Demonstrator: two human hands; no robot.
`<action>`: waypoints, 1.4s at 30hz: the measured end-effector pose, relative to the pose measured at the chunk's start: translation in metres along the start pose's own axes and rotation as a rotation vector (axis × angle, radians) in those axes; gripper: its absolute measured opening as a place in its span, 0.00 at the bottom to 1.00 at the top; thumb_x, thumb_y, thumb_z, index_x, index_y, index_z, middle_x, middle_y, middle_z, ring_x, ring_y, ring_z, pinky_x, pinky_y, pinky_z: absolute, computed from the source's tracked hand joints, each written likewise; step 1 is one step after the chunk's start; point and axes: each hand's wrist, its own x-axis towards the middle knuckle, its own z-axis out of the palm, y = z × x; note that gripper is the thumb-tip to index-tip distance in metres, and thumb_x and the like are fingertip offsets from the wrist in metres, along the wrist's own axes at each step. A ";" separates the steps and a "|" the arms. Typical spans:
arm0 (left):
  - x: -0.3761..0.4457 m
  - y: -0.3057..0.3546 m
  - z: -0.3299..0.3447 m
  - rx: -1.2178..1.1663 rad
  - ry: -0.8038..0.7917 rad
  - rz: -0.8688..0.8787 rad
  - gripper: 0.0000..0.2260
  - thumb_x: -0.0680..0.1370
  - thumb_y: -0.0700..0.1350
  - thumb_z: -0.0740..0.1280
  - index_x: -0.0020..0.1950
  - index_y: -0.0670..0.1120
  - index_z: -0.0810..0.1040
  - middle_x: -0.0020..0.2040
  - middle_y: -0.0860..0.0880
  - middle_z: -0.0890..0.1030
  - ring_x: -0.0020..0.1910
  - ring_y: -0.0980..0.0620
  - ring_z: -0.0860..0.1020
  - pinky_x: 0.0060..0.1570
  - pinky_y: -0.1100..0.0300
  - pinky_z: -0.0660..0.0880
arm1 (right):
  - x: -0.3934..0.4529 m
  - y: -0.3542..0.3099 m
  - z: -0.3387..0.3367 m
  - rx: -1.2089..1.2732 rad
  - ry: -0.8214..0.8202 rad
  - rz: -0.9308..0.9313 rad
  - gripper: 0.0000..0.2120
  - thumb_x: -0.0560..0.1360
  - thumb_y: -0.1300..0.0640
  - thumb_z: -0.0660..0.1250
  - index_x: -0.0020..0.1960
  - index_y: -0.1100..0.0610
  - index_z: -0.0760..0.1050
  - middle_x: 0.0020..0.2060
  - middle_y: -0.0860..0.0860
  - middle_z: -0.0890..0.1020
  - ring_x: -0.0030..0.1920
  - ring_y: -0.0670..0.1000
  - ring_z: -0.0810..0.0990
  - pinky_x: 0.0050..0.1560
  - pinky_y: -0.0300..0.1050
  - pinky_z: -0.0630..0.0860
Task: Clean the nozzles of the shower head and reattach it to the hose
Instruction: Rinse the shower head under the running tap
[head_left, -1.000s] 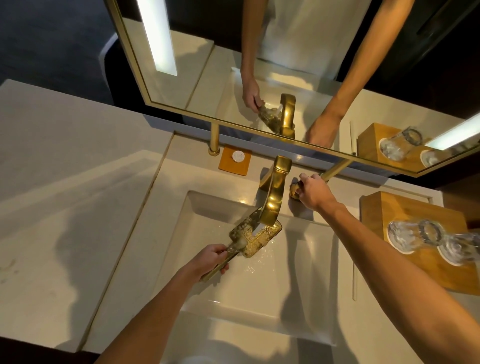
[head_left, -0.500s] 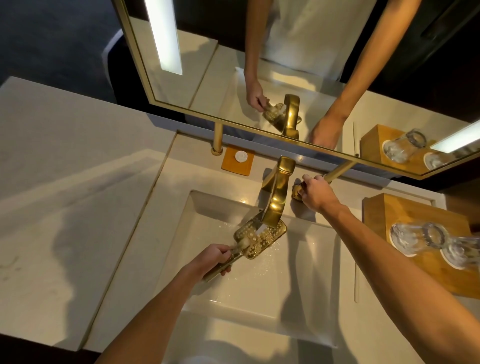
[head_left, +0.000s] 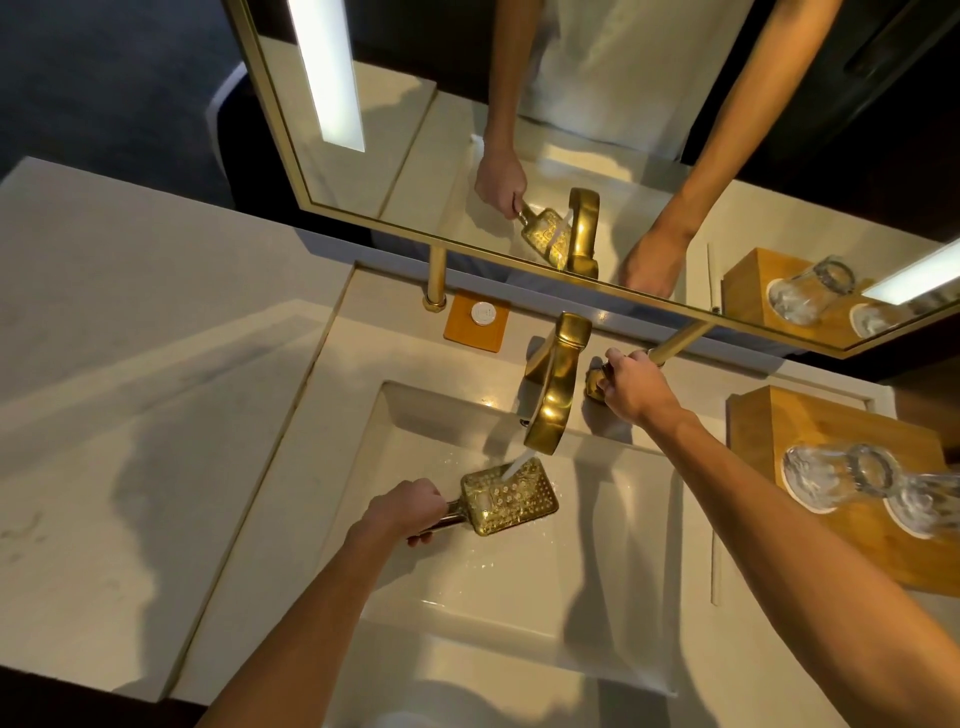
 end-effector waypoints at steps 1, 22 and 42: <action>-0.001 0.000 -0.001 0.041 0.016 -0.012 0.11 0.69 0.48 0.58 0.38 0.48 0.79 0.26 0.54 0.81 0.22 0.56 0.76 0.35 0.61 0.71 | 0.000 0.000 0.000 0.001 -0.001 -0.001 0.17 0.79 0.57 0.63 0.67 0.59 0.69 0.59 0.62 0.73 0.57 0.62 0.75 0.60 0.54 0.74; -0.001 -0.027 0.014 -0.432 -0.133 0.177 0.11 0.80 0.37 0.58 0.44 0.43 0.80 0.33 0.49 0.83 0.30 0.50 0.78 0.37 0.59 0.77 | -0.002 -0.002 -0.002 0.001 0.004 0.001 0.15 0.79 0.58 0.63 0.65 0.59 0.70 0.57 0.62 0.74 0.57 0.62 0.75 0.60 0.55 0.74; -0.010 -0.015 -0.015 -0.081 0.006 0.074 0.12 0.75 0.44 0.60 0.42 0.47 0.83 0.31 0.52 0.84 0.26 0.54 0.78 0.43 0.57 0.78 | 0.002 -0.001 0.000 -0.004 0.007 0.012 0.16 0.79 0.58 0.63 0.66 0.60 0.69 0.59 0.62 0.73 0.57 0.62 0.75 0.59 0.54 0.73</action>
